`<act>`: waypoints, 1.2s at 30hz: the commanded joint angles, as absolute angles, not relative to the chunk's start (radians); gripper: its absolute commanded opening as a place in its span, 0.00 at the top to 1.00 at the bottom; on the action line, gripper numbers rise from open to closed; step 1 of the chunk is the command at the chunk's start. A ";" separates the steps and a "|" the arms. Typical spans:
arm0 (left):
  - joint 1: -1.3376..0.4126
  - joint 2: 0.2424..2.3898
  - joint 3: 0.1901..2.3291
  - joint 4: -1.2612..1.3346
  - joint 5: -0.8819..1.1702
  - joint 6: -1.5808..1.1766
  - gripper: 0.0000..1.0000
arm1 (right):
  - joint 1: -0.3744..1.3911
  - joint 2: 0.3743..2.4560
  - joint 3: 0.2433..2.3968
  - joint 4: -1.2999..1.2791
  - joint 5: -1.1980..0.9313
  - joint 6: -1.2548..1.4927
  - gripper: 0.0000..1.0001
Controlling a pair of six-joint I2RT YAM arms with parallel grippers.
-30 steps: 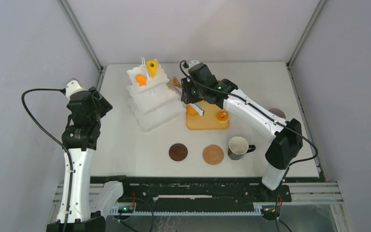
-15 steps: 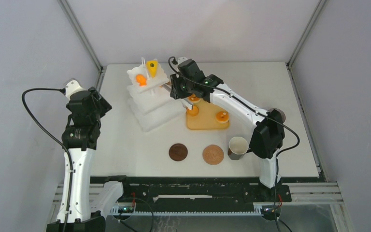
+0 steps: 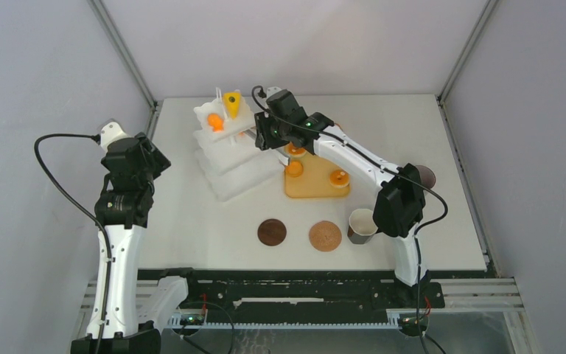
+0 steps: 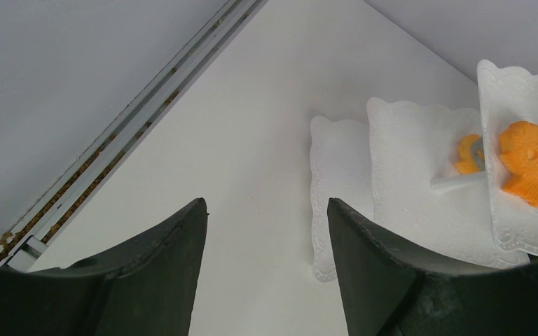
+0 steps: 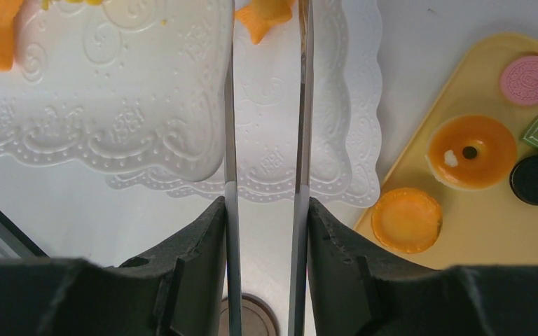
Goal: Serve the afternoon tea
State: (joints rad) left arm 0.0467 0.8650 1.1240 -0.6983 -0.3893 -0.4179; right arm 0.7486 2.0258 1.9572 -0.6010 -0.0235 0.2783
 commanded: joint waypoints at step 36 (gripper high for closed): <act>0.055 0.849 1.118 -0.660 -0.337 -0.419 0.31 | 0.544 1.465 1.115 -0.408 -0.128 0.573 0.56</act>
State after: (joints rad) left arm 0.0471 0.8555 1.1240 -0.6979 -0.3527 -0.4191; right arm 0.5556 1.4479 1.1236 -0.4858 -0.0280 0.4934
